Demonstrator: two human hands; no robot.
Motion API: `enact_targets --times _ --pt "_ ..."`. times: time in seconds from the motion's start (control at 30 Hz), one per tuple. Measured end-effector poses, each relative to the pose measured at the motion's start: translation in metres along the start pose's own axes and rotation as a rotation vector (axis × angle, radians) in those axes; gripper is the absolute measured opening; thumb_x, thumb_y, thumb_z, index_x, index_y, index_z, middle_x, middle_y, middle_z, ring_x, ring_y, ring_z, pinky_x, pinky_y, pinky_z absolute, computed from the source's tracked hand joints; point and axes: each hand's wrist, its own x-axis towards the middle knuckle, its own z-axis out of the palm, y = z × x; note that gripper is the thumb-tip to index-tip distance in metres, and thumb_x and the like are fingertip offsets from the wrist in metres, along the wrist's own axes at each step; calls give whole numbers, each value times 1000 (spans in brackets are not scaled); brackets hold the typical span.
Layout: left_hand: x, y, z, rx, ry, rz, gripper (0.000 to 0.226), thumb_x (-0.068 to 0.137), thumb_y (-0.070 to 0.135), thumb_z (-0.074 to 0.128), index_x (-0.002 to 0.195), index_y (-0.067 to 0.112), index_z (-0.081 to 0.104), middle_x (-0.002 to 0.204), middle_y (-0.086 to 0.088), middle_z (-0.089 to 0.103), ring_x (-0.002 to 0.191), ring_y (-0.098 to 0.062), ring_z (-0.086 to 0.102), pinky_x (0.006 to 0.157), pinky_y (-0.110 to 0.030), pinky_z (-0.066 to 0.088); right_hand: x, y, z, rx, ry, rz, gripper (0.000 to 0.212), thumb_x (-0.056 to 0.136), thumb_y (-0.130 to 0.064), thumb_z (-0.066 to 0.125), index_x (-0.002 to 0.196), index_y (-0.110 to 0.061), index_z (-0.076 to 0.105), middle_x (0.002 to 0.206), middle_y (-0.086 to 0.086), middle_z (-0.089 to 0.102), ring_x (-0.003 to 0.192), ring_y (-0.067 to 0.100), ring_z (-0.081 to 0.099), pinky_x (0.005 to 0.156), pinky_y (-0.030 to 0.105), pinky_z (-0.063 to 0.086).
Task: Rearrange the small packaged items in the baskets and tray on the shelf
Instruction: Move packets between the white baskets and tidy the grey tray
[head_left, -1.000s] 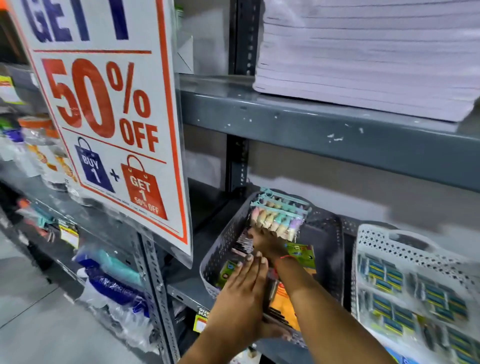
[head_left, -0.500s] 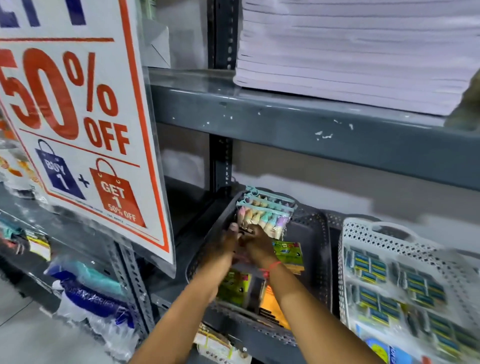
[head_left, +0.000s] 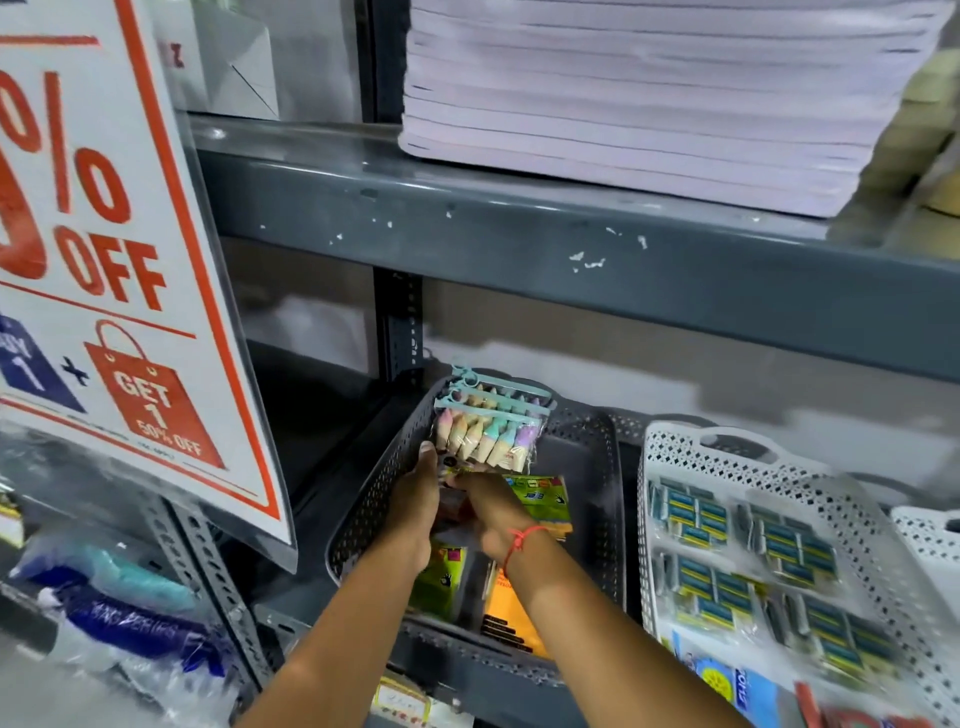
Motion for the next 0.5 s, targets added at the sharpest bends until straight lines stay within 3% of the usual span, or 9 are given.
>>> enact_targets --times 0.03,0.13,0.2,0.23,0.3,0.37,0.43,0.47,0.5 --pt "-2 0 1 1 0 -4 50 99 46 30 99 11 66 103 -17 67 97 -27 63 97 -41 47 0 -2 -2 -15 -1 -7 23 82 -7 50 103 -16 51 99 18 61 100 37 65 88 52 54" --pt "-4 -1 6 43 -15 3 51 99 46 29 117 12 62 104 -12 68 100 -28 63 96 -43 47 -14 -17 -22 -15 175 -185 28 90 -2 48 116 -6 58 93 12 60 100 33 63 83 39 50" --pt "-8 1 11 146 -60 -6 48 98 48 32 119 15 59 107 -7 64 103 -26 57 93 -39 43 -19 -17 -51 -95 347 -279 31 93 -1 42 118 3 60 112 14 65 101 23 60 87 38 50" --pt "-9 2 15 201 -115 -7 46 97 48 33 120 17 57 114 -7 61 110 -26 54 95 -37 41 -22 -17 -64 -120 414 -270 32 94 -3 40 116 4 61 121 18 64 94 21 61 78 35 51" --pt "-14 5 24 309 -228 1 50 100 44 31 135 12 47 134 -3 51 129 -27 45 92 -32 40 -28 -14 -79 -112 379 -174 37 97 -8 35 123 8 55 131 24 57 67 11 51 58 21 40" --pt "-18 5 32 410 -283 -15 55 100 43 27 142 9 38 146 -1 42 136 -28 40 92 -30 40 -41 -20 -92 -199 359 -164 35 98 -6 35 116 19 52 115 31 58 57 7 37 51 11 34" --pt "-18 1 40 475 -311 -54 60 99 47 26 149 13 26 157 -6 29 141 -27 33 109 -36 32 -61 -22 -88 -147 277 -122 27 94 0 42 79 21 48 72 24 48 56 17 37 43 7 36" --pt "-16 -1 39 502 -297 -65 62 99 48 26 151 15 20 160 -6 21 144 -26 27 114 -38 26 -64 -22 -82 -127 243 -96 23 89 0 50 78 21 48 66 17 45 60 25 43 45 6 37" --pt "-18 -2 46 525 -301 -79 63 99 49 26 151 16 17 161 -5 15 146 -26 23 116 -39 22 -63 -14 -86 -80 258 -97 26 84 -3 54 95 21 54 71 16 50 69 32 52 51 13 41"
